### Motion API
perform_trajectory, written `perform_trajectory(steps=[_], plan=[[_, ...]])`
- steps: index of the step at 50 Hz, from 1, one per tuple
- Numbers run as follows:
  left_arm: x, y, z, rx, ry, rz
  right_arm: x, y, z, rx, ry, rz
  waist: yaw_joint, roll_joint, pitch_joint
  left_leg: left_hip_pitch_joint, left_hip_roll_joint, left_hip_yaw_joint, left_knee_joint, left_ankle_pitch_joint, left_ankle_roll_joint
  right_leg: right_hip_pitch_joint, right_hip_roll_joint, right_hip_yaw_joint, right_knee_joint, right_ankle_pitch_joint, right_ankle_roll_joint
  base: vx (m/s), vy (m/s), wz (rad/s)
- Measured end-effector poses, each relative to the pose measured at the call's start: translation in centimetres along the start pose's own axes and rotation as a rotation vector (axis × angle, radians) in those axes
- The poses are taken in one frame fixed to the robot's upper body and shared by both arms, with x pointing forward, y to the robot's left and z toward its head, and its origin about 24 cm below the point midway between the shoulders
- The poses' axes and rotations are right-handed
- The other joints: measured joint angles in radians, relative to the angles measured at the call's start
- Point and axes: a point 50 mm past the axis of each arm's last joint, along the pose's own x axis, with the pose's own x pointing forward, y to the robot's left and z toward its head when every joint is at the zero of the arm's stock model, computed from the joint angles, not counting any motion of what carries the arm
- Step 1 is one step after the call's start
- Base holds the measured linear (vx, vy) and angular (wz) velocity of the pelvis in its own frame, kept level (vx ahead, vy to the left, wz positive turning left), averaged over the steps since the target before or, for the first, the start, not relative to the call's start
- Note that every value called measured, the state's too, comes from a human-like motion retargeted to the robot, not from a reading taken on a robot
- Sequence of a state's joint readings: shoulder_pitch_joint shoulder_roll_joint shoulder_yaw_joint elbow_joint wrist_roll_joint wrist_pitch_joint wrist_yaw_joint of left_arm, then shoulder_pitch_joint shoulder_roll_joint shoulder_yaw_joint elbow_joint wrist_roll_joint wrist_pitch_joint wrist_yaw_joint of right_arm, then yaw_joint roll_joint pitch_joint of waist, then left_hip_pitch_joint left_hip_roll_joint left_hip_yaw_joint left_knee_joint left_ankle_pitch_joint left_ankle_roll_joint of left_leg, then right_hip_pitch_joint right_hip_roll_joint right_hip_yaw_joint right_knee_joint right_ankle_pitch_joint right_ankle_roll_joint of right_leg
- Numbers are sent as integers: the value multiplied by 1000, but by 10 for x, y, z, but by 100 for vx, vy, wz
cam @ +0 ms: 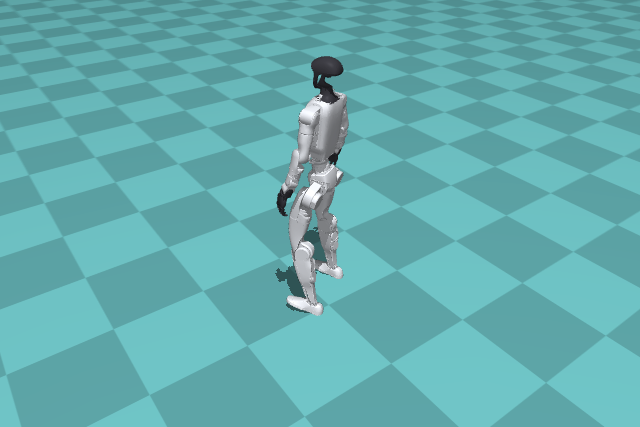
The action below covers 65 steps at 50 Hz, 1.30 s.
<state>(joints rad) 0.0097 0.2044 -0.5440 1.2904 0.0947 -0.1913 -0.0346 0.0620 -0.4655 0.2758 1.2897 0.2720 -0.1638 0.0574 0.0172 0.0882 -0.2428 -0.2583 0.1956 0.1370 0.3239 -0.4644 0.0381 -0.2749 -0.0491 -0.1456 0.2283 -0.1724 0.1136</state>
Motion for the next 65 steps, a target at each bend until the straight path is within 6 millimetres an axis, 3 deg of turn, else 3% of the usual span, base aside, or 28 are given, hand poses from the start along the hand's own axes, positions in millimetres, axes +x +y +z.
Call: perform_trajectory(steps=[65], plan=[[-1,8,1,76,-17,24,-3,4,-12,-65,25,4,22,-24,13,15,-19,-4,-5,15,1,7,-21,-9,18,-20,12,0,0,0]])
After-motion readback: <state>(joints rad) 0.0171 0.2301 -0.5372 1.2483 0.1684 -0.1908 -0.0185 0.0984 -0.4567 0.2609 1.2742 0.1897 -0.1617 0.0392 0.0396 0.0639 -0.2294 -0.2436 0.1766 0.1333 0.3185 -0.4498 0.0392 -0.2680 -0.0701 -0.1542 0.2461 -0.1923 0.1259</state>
